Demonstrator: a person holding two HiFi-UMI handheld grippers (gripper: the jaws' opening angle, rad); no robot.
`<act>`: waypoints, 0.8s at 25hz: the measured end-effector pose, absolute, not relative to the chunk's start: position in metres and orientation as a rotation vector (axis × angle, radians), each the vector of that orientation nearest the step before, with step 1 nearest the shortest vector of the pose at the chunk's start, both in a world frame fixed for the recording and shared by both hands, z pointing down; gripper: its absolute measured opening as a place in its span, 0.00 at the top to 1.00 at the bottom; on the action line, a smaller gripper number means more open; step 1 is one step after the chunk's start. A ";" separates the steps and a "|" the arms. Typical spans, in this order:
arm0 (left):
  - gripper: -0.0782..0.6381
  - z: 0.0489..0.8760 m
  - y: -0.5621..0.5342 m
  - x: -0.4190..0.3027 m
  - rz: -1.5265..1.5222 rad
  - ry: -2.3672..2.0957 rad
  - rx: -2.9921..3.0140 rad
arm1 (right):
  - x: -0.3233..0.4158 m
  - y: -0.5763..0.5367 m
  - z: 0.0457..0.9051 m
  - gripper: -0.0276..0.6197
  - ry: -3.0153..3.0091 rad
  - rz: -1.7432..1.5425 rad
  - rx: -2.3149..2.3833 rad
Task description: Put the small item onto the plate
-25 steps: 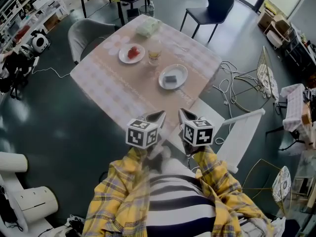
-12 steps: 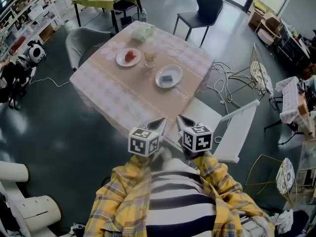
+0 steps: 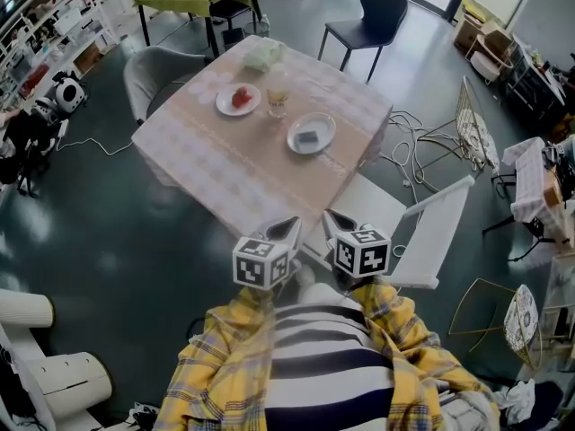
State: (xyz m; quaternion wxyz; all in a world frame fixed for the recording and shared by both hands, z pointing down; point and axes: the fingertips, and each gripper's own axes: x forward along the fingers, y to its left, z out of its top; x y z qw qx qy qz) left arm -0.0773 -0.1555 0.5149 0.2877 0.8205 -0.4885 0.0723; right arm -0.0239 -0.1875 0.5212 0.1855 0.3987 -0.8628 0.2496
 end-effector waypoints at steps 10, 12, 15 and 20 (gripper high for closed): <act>0.89 0.520 -0.154 -0.081 0.189 -1.310 2.175 | -0.027 -0.189 0.524 0.96 -2.421 0.708 1.126; 0.89 0.520 -0.155 -0.081 0.188 -1.307 2.173 | -0.027 -0.189 0.524 0.96 -2.418 0.706 1.122; 0.89 0.521 -0.155 -0.081 0.187 -1.305 2.169 | -0.027 -0.188 0.525 0.96 -2.414 0.711 1.124; 0.89 0.523 -0.158 -0.087 0.171 -1.313 2.148 | -0.028 -0.190 0.525 0.96 -2.409 0.711 1.128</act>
